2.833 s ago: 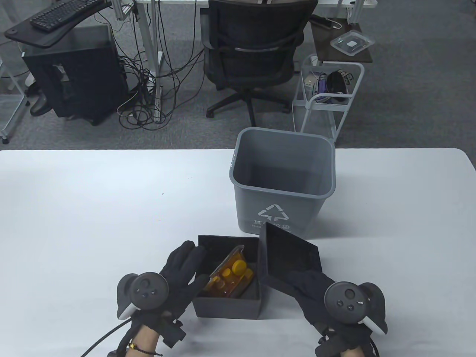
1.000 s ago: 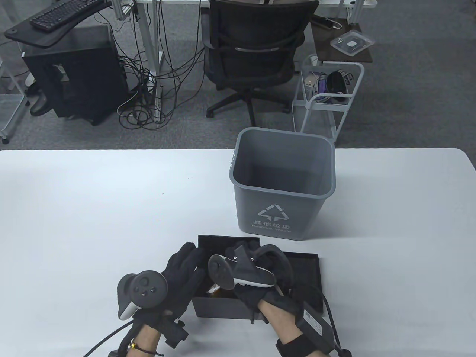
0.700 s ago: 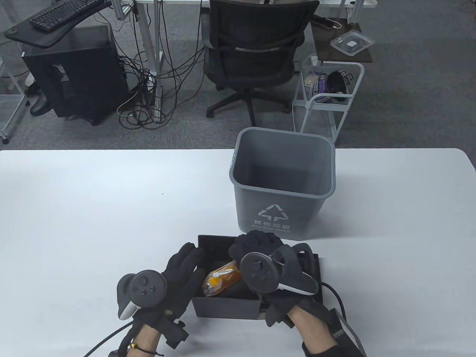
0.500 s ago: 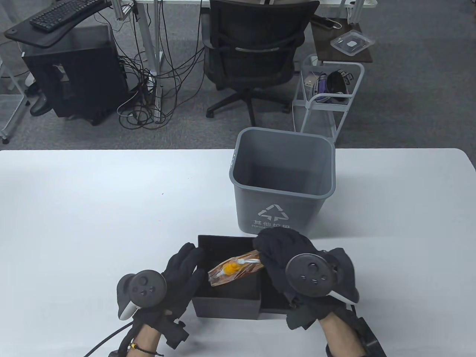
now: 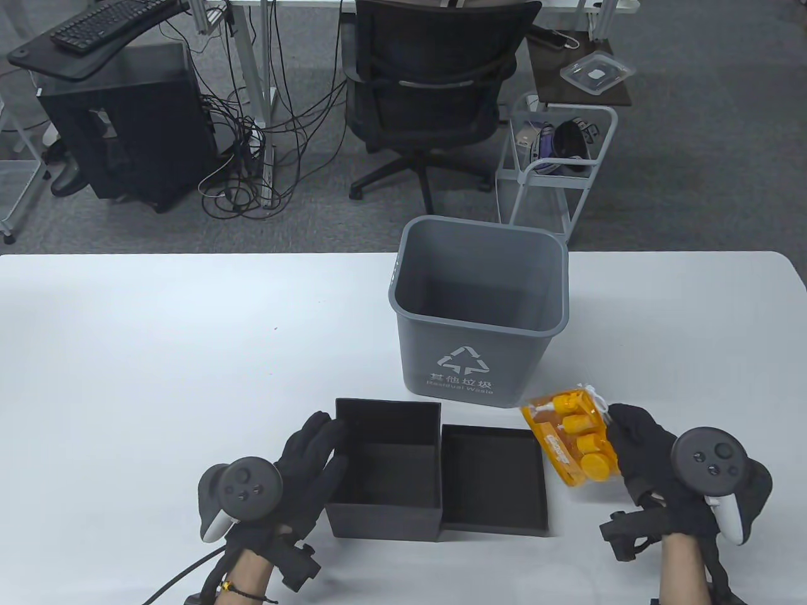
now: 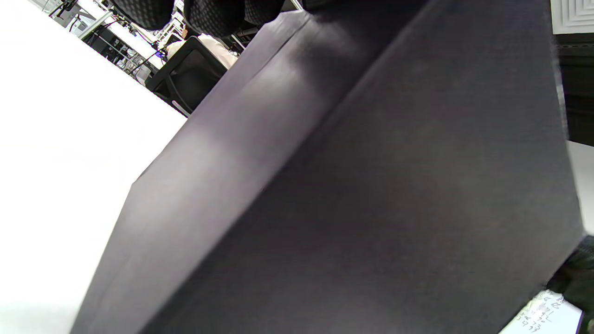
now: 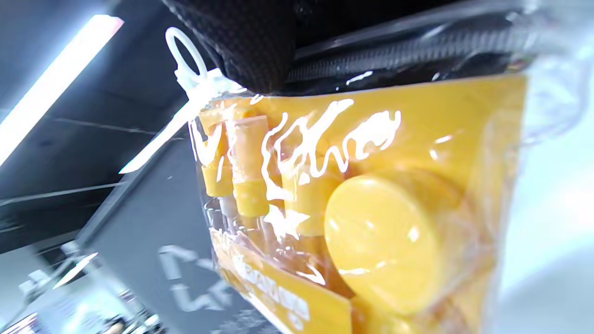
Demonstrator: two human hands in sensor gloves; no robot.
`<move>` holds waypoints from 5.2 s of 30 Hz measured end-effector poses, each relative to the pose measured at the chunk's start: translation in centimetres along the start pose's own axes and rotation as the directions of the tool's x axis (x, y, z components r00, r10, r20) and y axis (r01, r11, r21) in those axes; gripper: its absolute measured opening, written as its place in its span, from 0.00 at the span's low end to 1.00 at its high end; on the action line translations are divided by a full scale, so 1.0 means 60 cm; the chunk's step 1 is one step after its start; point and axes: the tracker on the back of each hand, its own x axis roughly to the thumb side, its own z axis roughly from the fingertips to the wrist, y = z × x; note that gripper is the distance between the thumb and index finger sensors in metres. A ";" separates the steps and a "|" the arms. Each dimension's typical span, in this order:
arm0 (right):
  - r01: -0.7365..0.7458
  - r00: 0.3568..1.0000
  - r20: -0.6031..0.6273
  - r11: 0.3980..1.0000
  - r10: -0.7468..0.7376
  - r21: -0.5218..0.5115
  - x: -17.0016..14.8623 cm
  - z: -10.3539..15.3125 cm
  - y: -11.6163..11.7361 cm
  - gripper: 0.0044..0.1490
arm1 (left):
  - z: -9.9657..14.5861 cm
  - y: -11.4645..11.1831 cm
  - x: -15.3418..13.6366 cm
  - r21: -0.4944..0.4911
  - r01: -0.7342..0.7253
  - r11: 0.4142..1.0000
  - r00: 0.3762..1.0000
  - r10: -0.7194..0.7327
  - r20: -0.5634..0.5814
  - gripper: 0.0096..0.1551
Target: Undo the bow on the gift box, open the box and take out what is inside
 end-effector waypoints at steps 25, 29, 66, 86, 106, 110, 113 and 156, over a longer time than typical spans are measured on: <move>-0.402 0.903 -0.112 0.908 0.414 0.118 -0.041 0.000 0.112 0.41 | 0.000 -0.001 -0.001 -0.005 -0.010 1.000 1.000 0.010 -0.004 0.36; -0.413 0.908 0.168 0.889 0.384 0.198 0.029 0.026 0.145 0.39 | 0.000 -0.001 -0.001 -0.005 -0.010 1.000 1.000 0.010 -0.004 0.36; -0.180 0.860 0.505 0.886 -0.069 0.427 0.143 0.091 0.112 0.26 | 0.000 -0.002 -0.003 -0.012 -0.024 1.000 1.000 0.024 -0.008 0.36; 0.243 0.506 0.283 0.450 -0.814 0.859 0.266 0.108 0.165 0.26 | 0.009 0.027 0.034 0.013 -0.460 0.888 0.859 0.441 0.261 0.38; 0.558 0.673 0.141 0.623 -0.727 0.548 0.182 0.072 0.216 0.40 | 0.026 0.058 0.029 0.261 -0.417 0.870 0.900 0.355 0.252 0.44; 0.551 0.695 0.146 0.653 -0.704 0.520 0.177 0.077 0.221 0.47 | 0.028 0.060 0.025 0.285 -0.349 0.893 0.932 0.299 0.206 0.45; 0.507 0.747 0.176 0.720 -0.642 0.474 0.177 0.081 0.224 0.49 | 0.028 0.058 0.028 0.285 -0.328 0.901 0.940 0.282 0.190 0.44; 0.260 0.927 0.159 0.887 -0.340 0.382 0.158 0.083 0.272 0.43 | 0.008 0.027 -0.010 0.051 -0.138 0.989 0.974 0.145 -0.176 0.39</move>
